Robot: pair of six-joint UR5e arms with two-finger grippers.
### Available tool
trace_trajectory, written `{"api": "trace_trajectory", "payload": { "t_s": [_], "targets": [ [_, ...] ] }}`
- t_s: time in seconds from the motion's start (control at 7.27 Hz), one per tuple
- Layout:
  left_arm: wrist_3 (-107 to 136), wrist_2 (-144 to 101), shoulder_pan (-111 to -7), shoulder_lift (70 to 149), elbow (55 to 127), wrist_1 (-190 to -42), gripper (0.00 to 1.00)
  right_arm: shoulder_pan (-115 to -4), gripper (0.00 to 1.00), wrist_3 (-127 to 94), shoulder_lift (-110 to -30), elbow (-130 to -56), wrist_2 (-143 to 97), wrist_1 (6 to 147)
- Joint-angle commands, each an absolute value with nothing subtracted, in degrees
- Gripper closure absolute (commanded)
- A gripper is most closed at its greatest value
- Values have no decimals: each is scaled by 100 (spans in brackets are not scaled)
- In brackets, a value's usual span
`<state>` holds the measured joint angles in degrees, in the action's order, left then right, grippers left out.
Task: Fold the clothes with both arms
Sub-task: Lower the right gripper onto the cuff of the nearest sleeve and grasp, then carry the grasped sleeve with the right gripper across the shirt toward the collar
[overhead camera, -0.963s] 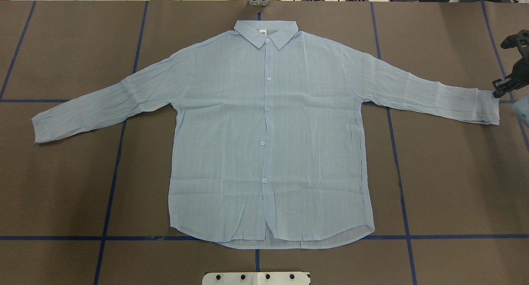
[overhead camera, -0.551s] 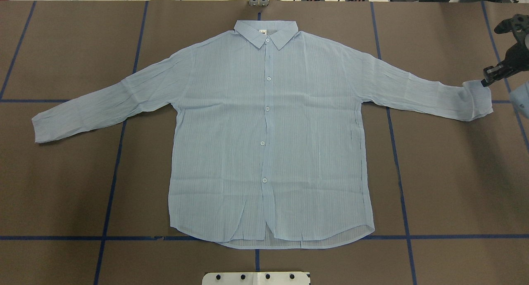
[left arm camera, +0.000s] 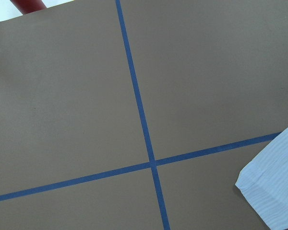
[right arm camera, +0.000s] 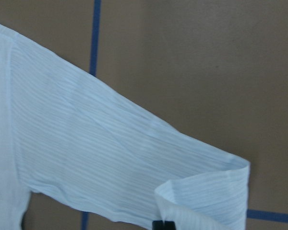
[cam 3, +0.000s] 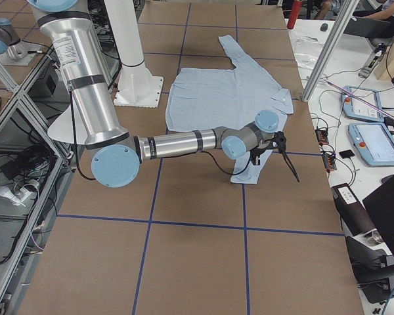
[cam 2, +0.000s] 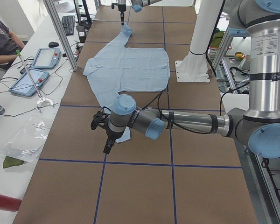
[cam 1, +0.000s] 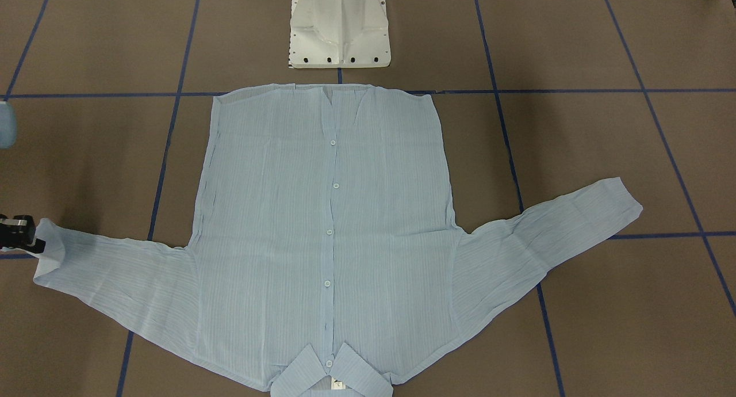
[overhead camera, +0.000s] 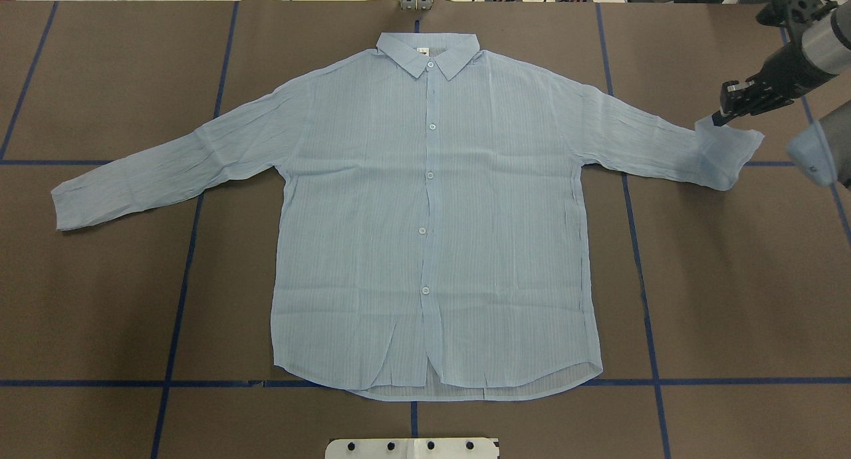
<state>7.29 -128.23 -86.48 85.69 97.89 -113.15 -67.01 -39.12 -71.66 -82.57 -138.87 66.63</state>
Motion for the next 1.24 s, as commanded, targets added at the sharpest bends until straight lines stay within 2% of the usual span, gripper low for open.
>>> {"api": "trace_trajectory", "payload": {
  "t_s": [0.0, 0.28, 0.55, 1.1],
  "targets": [
    [729, -12823, -8648, 8569, 9791, -11320, 0, -5945, 100, -5863, -6465, -8552, -13756, 6653],
    [721, -12823, -8648, 8569, 9756, -11320, 0, -5137, 100, -6913, -5647, -8421, -12514, 6671],
    [712, -12823, -8640, 8569, 9730, -11338, 0, -4923, 100, -7513, -4645, -7808, -12165, 6662],
    [712, -12955, -8631, 8569, 9712, -11338, 0, -4246, 100, -8110, -3587, -7051, -11348, 6209]
  ]
}}
